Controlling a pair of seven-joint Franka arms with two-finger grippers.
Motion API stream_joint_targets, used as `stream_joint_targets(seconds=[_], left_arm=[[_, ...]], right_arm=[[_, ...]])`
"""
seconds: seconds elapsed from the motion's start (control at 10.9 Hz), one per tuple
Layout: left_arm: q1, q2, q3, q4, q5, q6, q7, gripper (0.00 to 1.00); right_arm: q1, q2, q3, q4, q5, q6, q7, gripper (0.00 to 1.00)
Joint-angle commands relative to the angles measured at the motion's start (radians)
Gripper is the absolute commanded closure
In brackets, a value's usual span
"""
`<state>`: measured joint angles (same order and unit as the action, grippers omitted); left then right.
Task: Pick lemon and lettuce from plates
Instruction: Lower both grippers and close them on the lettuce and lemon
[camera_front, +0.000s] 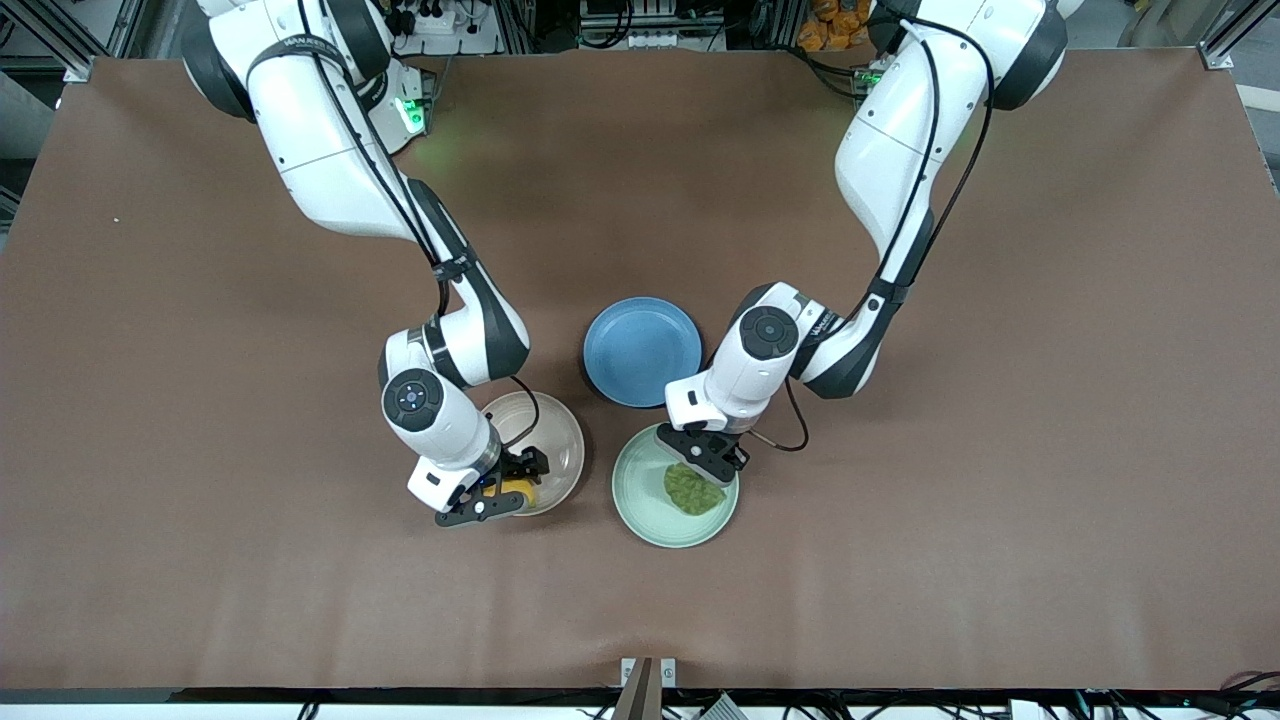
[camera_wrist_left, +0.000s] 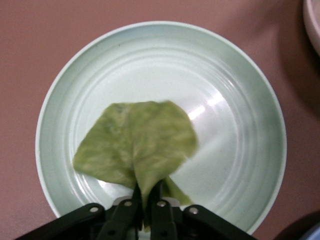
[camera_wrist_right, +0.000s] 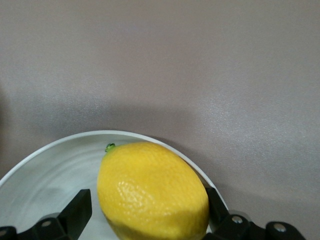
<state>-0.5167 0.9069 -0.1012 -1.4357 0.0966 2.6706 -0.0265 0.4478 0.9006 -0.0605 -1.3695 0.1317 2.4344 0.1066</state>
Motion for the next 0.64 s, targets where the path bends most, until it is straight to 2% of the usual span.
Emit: stream_joint_targets(seconds=[0.0,0.09,0.27,0.55], left_arm=[[-0.009,-0.022,0.012,-0.002,0.023,0.006,-0.006,1.00],[-0.009,-0.045,0.012,-0.003,0.023,0.002,-0.007,1.00],[0.015,-0.097,0.011,-0.008,0.018,-0.038,-0.007,1.00],[0.101,-0.235,0.006,-0.009,0.009,-0.266,-0.001,1.00]], right_arm=[[0.009,0.024,-0.009,0.032,-0.024,0.002,0.027,0.15],[0.009,0.024,-0.009,0.032,-0.027,0.002,0.025,0.25],[0.009,0.024,-0.009,0.032,-0.027,-0.006,0.025,0.35],[0.009,0.023,-0.009,0.033,-0.033,-0.012,0.028,0.57]])
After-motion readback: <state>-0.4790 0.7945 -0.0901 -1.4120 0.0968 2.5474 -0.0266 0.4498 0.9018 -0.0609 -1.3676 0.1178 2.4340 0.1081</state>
